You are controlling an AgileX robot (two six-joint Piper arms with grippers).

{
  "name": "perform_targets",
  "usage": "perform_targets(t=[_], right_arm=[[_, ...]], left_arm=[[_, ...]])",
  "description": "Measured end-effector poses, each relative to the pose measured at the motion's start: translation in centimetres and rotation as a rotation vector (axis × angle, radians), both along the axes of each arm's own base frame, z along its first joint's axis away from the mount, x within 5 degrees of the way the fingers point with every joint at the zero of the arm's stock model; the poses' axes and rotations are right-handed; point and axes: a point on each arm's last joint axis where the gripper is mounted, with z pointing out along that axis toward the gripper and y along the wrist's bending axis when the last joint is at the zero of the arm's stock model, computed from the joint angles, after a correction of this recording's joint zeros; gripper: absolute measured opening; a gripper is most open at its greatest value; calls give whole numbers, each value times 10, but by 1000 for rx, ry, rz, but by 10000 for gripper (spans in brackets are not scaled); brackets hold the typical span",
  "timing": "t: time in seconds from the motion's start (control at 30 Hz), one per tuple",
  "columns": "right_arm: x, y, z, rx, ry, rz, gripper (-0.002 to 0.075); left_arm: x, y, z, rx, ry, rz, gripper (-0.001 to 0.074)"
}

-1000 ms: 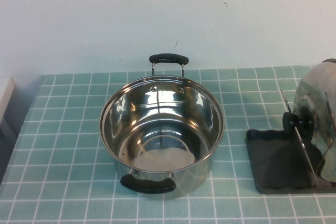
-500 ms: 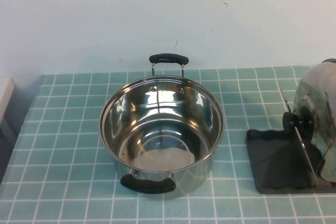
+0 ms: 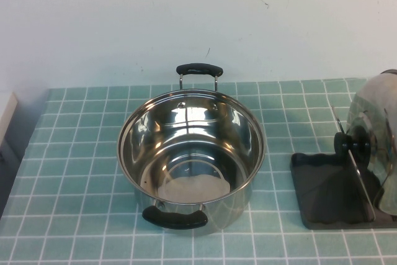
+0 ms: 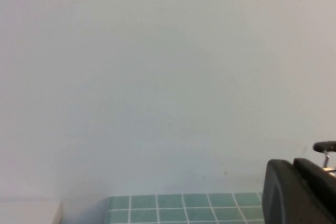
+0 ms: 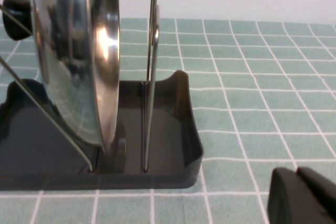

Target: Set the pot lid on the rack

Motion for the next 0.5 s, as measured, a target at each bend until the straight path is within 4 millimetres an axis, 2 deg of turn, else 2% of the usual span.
perform_targets(t=[0.13, 0.27, 0.33, 0.5], right_arm=[[0, 0, 0, 0, 0, 0, -1], [0, 0, 0, 0, 0, 0, -1], [0, 0, 0, 0, 0, 0, -2], [0, 0, 0, 0, 0, 0, -2]], left_arm=[[-1, -8, -13, 64, 4, -68, -2], [-2, -14, -25, 145, 124, -109, -2], [-4, -14, -34, 174, 215, -100, -2], [-11, -6, -49, 115, 372, -13, -2]])
